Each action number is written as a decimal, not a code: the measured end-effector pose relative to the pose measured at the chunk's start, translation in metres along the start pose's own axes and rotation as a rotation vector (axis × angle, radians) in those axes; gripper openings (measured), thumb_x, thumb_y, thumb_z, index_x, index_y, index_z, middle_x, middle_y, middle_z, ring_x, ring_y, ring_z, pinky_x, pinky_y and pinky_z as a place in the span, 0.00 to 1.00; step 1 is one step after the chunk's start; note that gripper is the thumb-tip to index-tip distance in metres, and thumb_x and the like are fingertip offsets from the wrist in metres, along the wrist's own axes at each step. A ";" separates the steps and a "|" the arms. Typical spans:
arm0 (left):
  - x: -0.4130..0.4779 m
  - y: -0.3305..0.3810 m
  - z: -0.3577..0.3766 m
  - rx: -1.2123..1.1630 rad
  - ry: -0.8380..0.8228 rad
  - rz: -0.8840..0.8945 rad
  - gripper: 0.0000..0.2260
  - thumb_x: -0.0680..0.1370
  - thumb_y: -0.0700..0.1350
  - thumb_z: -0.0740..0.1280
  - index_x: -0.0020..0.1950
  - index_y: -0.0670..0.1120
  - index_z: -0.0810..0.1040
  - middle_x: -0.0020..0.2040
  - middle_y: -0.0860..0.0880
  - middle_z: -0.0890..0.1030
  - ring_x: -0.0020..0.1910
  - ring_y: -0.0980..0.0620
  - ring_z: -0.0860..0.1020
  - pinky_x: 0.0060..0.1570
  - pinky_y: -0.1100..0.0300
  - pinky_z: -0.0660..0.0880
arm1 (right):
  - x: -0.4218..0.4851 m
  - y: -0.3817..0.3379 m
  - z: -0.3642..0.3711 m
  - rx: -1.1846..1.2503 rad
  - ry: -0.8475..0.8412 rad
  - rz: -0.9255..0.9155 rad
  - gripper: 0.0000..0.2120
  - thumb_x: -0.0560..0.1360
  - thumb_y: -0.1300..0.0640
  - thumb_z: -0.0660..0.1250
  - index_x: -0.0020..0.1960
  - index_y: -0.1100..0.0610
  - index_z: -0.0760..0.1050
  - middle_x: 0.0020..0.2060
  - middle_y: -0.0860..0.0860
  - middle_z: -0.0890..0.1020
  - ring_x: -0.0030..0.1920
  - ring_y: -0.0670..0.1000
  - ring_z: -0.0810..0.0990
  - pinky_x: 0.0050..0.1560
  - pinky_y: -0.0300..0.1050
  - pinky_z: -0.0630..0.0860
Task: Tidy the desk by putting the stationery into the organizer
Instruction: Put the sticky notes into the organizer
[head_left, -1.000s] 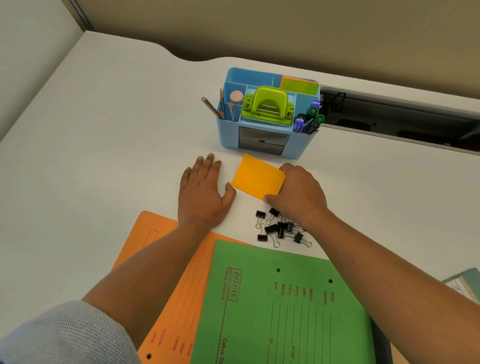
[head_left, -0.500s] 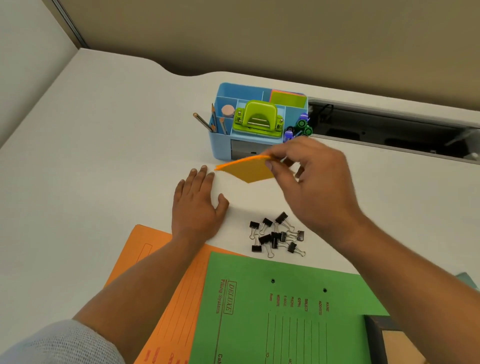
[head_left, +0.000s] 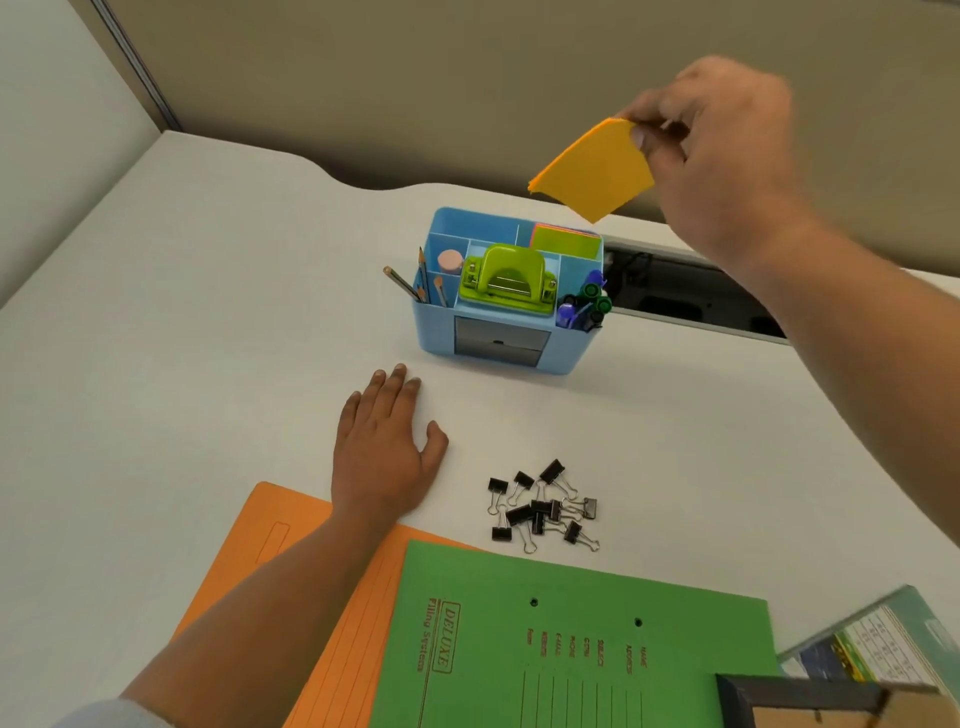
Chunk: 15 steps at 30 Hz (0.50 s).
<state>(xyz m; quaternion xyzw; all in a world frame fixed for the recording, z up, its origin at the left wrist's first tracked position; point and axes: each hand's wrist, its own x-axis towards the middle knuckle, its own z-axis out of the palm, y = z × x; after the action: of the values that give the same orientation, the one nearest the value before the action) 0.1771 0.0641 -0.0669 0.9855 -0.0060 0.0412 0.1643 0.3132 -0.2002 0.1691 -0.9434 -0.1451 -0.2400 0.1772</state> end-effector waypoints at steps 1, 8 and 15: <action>0.000 0.000 0.000 0.002 -0.001 -0.001 0.28 0.77 0.57 0.55 0.74 0.46 0.67 0.77 0.48 0.64 0.77 0.49 0.59 0.75 0.49 0.55 | 0.002 0.002 0.006 -0.026 -0.021 -0.005 0.13 0.77 0.56 0.62 0.58 0.55 0.81 0.51 0.56 0.81 0.51 0.56 0.78 0.49 0.47 0.73; 0.000 0.000 -0.001 -0.002 0.006 -0.002 0.28 0.77 0.57 0.55 0.74 0.46 0.67 0.77 0.49 0.65 0.77 0.49 0.59 0.75 0.49 0.54 | 0.002 0.009 0.040 -0.151 -0.158 -0.009 0.14 0.79 0.55 0.60 0.59 0.56 0.80 0.51 0.57 0.79 0.53 0.61 0.76 0.48 0.54 0.75; 0.001 0.000 0.000 -0.009 0.009 0.002 0.27 0.77 0.56 0.55 0.74 0.46 0.68 0.76 0.48 0.65 0.77 0.49 0.60 0.75 0.49 0.55 | 0.002 0.019 0.062 -0.223 -0.276 0.005 0.14 0.81 0.58 0.58 0.61 0.55 0.79 0.50 0.58 0.77 0.53 0.61 0.75 0.46 0.52 0.71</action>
<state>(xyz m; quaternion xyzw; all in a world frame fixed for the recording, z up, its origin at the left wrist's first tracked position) 0.1779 0.0647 -0.0665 0.9846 -0.0064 0.0459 0.1685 0.3468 -0.1915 0.1144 -0.9816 -0.1381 -0.1221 0.0506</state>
